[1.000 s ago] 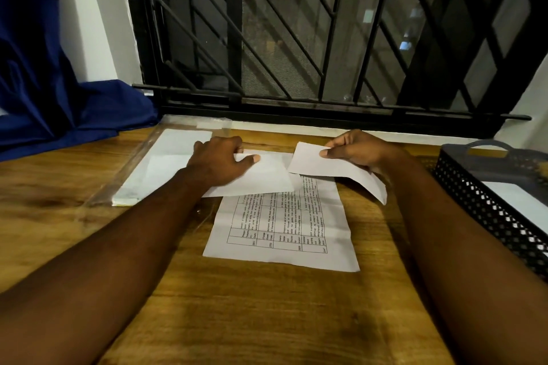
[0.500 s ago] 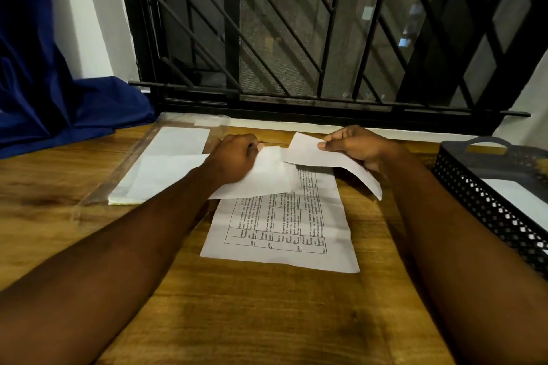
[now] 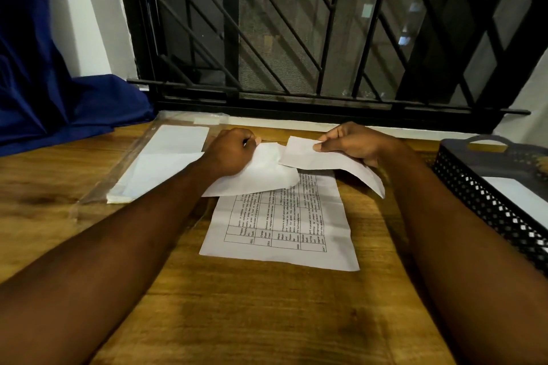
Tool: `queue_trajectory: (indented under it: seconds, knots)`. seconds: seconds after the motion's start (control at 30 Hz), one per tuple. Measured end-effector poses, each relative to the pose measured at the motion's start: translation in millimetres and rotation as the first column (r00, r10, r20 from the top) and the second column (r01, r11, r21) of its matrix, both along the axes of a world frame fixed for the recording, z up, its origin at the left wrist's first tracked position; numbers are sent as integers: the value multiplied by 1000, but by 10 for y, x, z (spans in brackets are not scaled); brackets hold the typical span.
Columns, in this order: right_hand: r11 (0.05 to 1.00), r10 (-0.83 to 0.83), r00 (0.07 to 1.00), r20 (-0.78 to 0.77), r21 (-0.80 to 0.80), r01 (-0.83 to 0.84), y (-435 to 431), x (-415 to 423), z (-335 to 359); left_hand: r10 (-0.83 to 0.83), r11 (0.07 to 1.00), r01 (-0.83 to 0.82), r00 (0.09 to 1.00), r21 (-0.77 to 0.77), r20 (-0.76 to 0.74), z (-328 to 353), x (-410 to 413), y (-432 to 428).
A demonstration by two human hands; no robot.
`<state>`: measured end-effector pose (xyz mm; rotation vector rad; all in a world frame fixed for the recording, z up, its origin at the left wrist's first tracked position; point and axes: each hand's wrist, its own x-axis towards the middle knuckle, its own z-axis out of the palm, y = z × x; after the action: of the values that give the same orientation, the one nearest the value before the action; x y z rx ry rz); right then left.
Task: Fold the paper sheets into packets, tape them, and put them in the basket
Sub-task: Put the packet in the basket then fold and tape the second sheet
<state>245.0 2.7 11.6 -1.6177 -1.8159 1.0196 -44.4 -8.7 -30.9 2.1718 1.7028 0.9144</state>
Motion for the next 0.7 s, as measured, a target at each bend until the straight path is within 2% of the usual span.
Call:
queue_trajectory:
  seconds: [0.23, 0.57, 0.7]
  knots:
    - [999, -11, 996, 92, 39, 8, 4, -1, 26, 26, 999, -26, 1000, 40, -3, 2, -50, 49]
    - [995, 91, 995, 34, -50, -89, -68, -79, 93, 30, 997, -30, 1000, 68, -4, -50, -77, 135]
    - [998, 61, 996, 66, 4, -61, -82, -50, 121, 16, 994, -16, 1000, 105, 6, -43, -95, 134]
